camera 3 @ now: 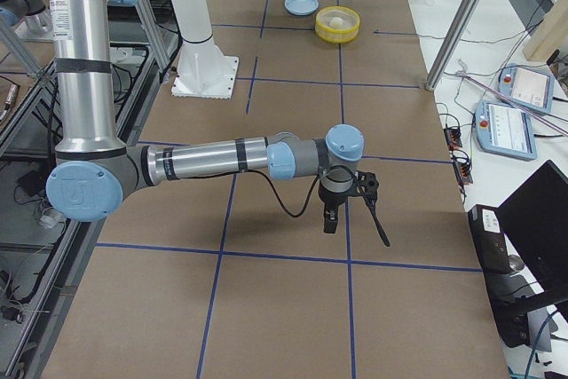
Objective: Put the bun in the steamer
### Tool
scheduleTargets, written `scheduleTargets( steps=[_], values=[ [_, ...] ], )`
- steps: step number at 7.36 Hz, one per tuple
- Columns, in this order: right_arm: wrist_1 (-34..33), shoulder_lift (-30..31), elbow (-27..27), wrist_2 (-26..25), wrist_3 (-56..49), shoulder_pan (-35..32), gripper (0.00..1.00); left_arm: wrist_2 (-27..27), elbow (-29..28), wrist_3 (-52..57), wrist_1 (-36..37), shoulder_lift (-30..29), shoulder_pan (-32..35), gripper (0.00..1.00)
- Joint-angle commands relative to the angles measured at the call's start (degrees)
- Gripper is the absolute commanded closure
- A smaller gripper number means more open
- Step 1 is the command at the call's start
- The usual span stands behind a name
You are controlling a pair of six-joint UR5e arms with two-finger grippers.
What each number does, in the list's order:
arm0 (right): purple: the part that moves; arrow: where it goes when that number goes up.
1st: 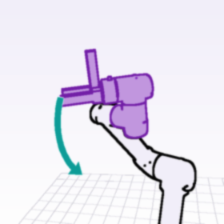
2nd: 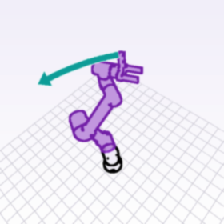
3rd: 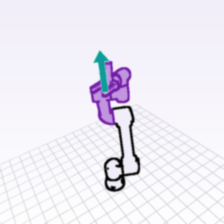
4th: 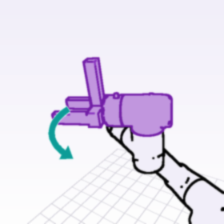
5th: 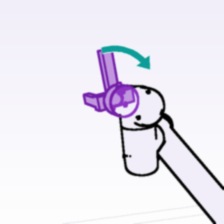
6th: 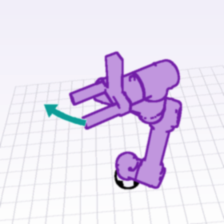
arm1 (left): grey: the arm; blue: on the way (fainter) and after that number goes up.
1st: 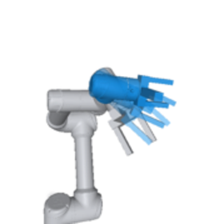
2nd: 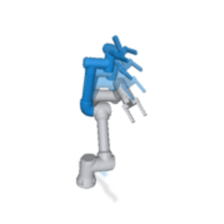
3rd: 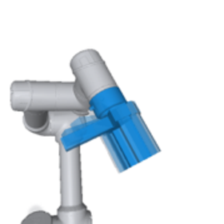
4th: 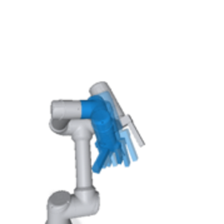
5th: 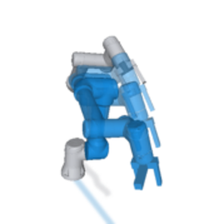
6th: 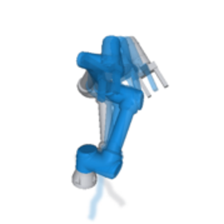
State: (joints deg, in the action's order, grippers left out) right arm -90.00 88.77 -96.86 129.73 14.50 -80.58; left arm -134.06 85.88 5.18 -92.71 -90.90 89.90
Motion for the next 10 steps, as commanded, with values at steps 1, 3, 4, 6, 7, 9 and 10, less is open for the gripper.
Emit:
scheduleTargets(
  steps=[1,3,4,6,7,9,10],
  values=[
    [0.0,0.0,0.0,0.0,0.0,0.0,0.0,-0.1,0.2,0.0,0.2,0.0,0.0,0.0],
    [0.0,0.0,0.0,0.0,0.0,0.0,0.0,-0.1,0.4,0.0,0.2,0.0,0.0,0.0],
    [0.0,0.0,0.0,0.0,0.0,0.0,0.0,-0.1,0.6,0.0,0.2,-0.2,0.1,0.0],
    [0.0,0.0,0.0,0.0,0.0,0.0,0.0,-0.1,1.0,0.0,0.2,-0.2,0.1,0.0],
    [0.0,0.0,0.0,0.0,0.0,0.0,0.0,-0.1,1.0,0.0,0.2,-0.2,0.1,0.0],
    [0.0,0.0,0.0,0.0,0.0,0.0,0.0,-0.1,1.0,0.0,0.1,-0.1,0.1,0.0],
    [0.0,0.0,0.0,0.0,0.0,0.0,0.0,-0.1,1.0,0.1,0.1,-0.1,0.2,0.0]
  ],
)
